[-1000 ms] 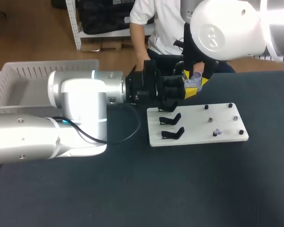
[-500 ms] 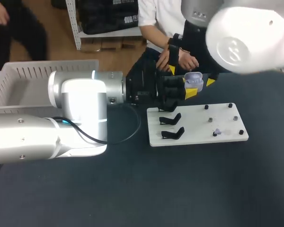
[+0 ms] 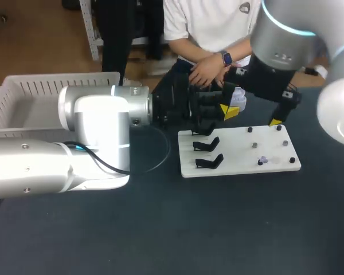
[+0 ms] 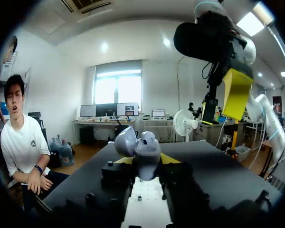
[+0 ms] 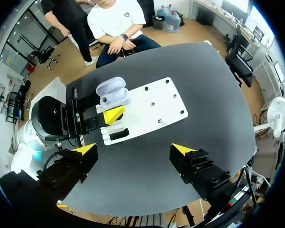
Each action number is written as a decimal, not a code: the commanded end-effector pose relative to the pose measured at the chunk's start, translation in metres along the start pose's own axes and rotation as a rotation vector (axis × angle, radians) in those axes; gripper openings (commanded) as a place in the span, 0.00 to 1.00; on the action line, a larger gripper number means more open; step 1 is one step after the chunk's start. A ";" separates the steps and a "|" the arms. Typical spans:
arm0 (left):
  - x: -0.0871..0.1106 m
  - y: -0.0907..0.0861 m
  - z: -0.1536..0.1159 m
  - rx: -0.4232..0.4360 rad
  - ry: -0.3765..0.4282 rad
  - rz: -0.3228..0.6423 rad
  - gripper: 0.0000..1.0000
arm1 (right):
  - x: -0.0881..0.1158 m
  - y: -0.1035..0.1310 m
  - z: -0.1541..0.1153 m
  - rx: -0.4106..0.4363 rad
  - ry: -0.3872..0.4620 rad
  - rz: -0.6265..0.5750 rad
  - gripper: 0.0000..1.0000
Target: Pick up each earbud case from the left stands, insert the matching earbuds, close the lid, and place the case in the box.
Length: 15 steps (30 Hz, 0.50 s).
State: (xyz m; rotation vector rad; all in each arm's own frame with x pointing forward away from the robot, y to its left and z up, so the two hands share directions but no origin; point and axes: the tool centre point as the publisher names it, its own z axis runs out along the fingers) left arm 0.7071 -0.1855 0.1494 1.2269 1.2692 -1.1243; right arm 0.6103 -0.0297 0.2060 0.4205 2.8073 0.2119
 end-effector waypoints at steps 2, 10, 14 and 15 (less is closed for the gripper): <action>0.001 -0.002 0.001 -0.008 -0.006 0.004 0.00 | 0.014 -0.018 0.002 -0.082 -0.062 -0.013 1.00; 0.001 -0.002 0.001 -0.008 -0.006 0.004 0.00 | 0.020 -0.027 0.005 -0.045 -0.047 -0.037 1.00; 0.001 -0.002 0.001 -0.008 -0.006 0.004 0.00 | 0.020 -0.027 0.005 -0.045 -0.047 -0.037 1.00; 0.001 -0.002 0.001 -0.008 -0.006 0.004 0.00 | 0.020 -0.027 0.005 -0.045 -0.047 -0.037 1.00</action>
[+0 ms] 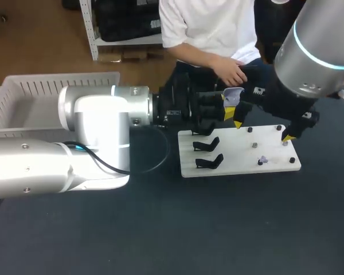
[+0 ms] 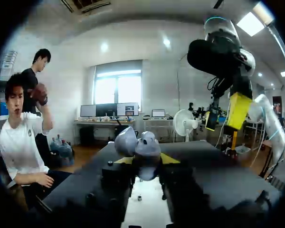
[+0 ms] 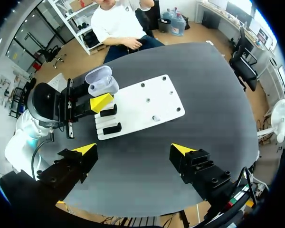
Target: Pick up each earbud case from the left stands, insert the matching earbuds, close the lid, and place the case in the box.
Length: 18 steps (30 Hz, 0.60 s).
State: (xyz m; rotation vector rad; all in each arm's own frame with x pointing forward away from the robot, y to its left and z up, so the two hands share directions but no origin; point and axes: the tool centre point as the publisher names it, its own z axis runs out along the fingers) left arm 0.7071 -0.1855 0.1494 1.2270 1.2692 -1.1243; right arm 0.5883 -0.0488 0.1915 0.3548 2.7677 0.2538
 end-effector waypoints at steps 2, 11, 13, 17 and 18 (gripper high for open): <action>0.001 -0.002 0.001 -0.008 -0.006 0.004 0.00 | 0.002 -0.001 0.000 -0.001 -0.011 0.002 1.00; 0.001 -0.002 0.001 -0.008 -0.006 0.004 0.00 | 0.002 -0.001 0.000 -0.001 -0.011 0.002 1.00; 0.001 -0.002 0.001 -0.008 -0.006 0.004 0.00 | 0.002 -0.001 0.000 -0.001 -0.011 0.002 1.00; 0.001 -0.002 0.001 -0.008 -0.006 0.004 0.00 | 0.004 -0.013 0.023 0.004 -0.013 0.053 1.00; 0.001 -0.002 0.001 -0.008 -0.006 0.004 0.00 | 0.003 -0.015 0.026 -0.012 -0.008 0.075 1.00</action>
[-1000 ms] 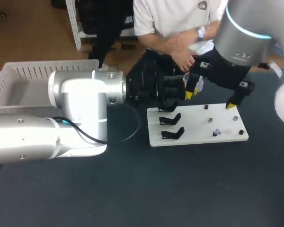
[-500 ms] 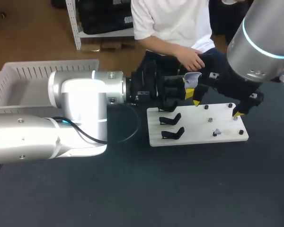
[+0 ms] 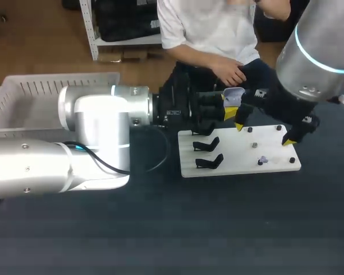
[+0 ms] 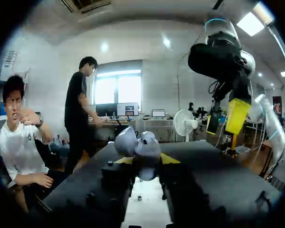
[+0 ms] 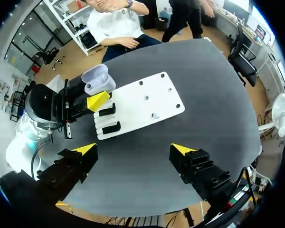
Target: Pick up each earbud case from the left stands, insert the matching earbuds, close the lid, and place the case in the box.
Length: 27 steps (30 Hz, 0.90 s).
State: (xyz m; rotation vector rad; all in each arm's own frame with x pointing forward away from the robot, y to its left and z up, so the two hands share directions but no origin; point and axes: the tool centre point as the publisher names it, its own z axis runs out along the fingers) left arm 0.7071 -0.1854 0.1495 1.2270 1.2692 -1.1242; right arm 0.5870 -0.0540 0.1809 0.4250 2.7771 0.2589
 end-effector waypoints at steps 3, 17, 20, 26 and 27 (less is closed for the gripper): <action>0.001 -0.002 0.001 -0.008 -0.006 0.004 0.00 | -0.001 -0.017 0.027 0.000 -0.030 0.038 1.00; 0.001 -0.002 0.001 -0.008 -0.006 0.004 0.00 | -0.002 -0.050 0.085 0.038 -0.004 0.096 1.00; 0.001 -0.002 0.001 -0.008 -0.006 0.004 0.00 | -0.004 -0.054 0.099 0.039 0.012 0.099 1.00; 0.001 -0.002 0.001 -0.008 -0.006 0.004 0.00 | -0.006 -0.055 0.116 0.028 0.036 0.099 0.84; 0.001 -0.002 0.001 -0.008 -0.006 0.004 0.00 | -0.007 -0.055 0.117 0.027 0.036 0.099 0.82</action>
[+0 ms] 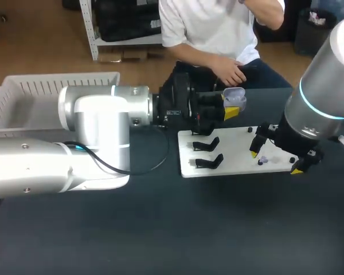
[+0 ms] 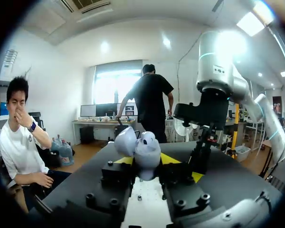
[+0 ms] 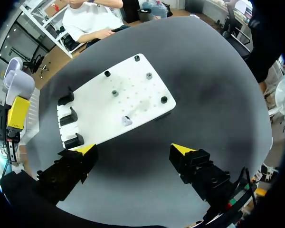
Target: Pick up each earbud case from the left stands, insert the matching earbuds, close the lid, and place the case in the box.
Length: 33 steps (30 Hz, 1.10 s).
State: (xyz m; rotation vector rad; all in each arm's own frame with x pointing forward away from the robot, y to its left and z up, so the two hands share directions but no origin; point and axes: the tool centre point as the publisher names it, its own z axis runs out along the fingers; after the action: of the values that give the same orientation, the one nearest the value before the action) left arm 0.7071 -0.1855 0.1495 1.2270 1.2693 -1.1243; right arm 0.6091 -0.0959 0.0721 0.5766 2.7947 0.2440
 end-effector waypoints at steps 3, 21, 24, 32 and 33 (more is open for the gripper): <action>0.001 -0.002 0.001 -0.008 -0.006 0.004 0.00 | -0.006 0.004 0.019 -0.011 0.017 -0.014 0.64; 0.001 -0.002 0.001 -0.008 -0.006 0.004 0.00 | -0.012 0.011 0.039 -0.061 0.050 -0.059 0.40; 0.001 -0.002 0.001 -0.008 -0.006 0.004 0.00 | -0.013 0.012 0.041 -0.070 0.051 -0.066 0.40; 0.001 -0.002 0.001 -0.008 -0.006 0.004 0.00 | -0.014 0.009 0.046 -0.086 0.060 -0.082 0.40; 0.001 -0.002 0.001 -0.008 -0.006 0.004 0.00 | -0.014 0.009 0.047 -0.087 0.063 -0.084 0.40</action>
State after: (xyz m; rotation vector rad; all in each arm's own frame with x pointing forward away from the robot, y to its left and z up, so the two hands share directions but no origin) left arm 0.7071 -0.1855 0.1495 1.2270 1.2693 -1.1243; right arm 0.6367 -0.0883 0.0371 0.4397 2.8417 0.3619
